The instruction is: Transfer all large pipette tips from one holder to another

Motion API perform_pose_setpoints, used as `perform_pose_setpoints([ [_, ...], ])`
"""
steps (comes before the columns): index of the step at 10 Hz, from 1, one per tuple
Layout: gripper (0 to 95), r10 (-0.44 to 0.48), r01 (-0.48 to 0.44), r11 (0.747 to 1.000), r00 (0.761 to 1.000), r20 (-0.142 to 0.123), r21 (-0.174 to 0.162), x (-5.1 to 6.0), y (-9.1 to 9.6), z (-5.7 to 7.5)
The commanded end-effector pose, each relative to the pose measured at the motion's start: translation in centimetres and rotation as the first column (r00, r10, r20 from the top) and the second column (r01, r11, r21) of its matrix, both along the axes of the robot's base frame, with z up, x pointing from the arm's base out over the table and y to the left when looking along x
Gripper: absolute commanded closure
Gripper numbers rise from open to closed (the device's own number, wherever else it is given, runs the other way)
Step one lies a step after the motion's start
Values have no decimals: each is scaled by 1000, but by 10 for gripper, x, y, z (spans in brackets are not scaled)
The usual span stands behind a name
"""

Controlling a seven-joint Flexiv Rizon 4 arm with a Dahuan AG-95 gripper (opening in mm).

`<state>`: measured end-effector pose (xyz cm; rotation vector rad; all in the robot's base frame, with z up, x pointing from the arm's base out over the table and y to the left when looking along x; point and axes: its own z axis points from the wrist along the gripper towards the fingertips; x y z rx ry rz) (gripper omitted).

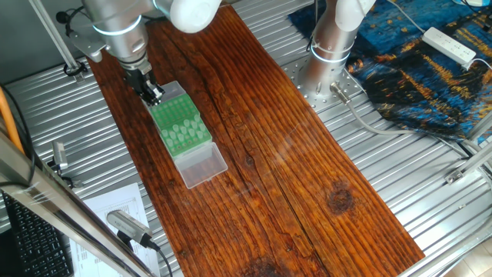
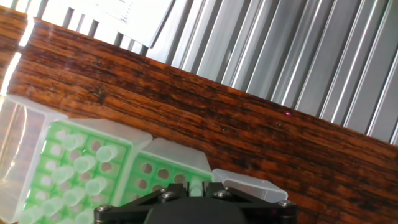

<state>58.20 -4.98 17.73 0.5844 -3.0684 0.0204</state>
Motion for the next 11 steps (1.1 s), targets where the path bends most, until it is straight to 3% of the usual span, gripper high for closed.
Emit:
perform_pose_setpoints([
  [1, 950, 10, -10, 1000, 1000, 0, 2, -3, 0, 6],
  [11, 950, 74, -74, 997, 997, -3, -1, -6, 3, 44],
])
